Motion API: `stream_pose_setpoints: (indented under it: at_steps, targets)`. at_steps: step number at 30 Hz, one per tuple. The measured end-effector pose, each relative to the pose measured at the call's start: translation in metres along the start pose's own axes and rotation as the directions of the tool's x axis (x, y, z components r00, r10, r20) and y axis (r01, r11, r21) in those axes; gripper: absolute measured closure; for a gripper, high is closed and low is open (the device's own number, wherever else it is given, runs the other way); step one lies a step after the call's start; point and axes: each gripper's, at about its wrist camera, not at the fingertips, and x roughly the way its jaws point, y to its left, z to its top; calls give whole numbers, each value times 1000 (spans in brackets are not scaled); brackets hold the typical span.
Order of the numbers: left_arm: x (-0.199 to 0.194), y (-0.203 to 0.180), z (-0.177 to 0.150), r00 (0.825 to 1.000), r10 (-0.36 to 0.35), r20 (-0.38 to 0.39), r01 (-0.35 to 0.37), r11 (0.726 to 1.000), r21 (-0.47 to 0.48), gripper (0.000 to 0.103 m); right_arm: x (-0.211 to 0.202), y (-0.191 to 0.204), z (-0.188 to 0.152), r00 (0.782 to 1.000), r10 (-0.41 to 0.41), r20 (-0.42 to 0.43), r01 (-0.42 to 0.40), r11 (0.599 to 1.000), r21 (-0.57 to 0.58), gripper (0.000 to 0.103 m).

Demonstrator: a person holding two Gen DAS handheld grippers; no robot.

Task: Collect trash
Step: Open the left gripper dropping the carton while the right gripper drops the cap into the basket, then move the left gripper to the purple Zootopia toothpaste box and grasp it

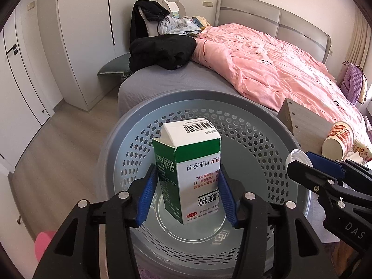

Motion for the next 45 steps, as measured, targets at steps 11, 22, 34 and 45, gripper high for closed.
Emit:
stream_pose_setpoints:
  at_steps: [11,22,34,45]
  targets:
    - [0,3,-1,1000,9,3,-9,1000,-15,46,-2,-1,0,1000,-6,11,6,1000,2,52]
    - [-3,4,-3,1000,10,6,-10,1000,-20,46,-6,1,0,1000,-8,16,8,1000,4,52]
    - [-14,-3,-6,1000,1,20,-1,1000,-12,44,-22,-5,-4,999,-16,40,15,1000,25,52]
    - [-28,-21,-8,999,-33,37,32,999,17,43,-51,-23,-16,995,-49,87,43,996,74,51]
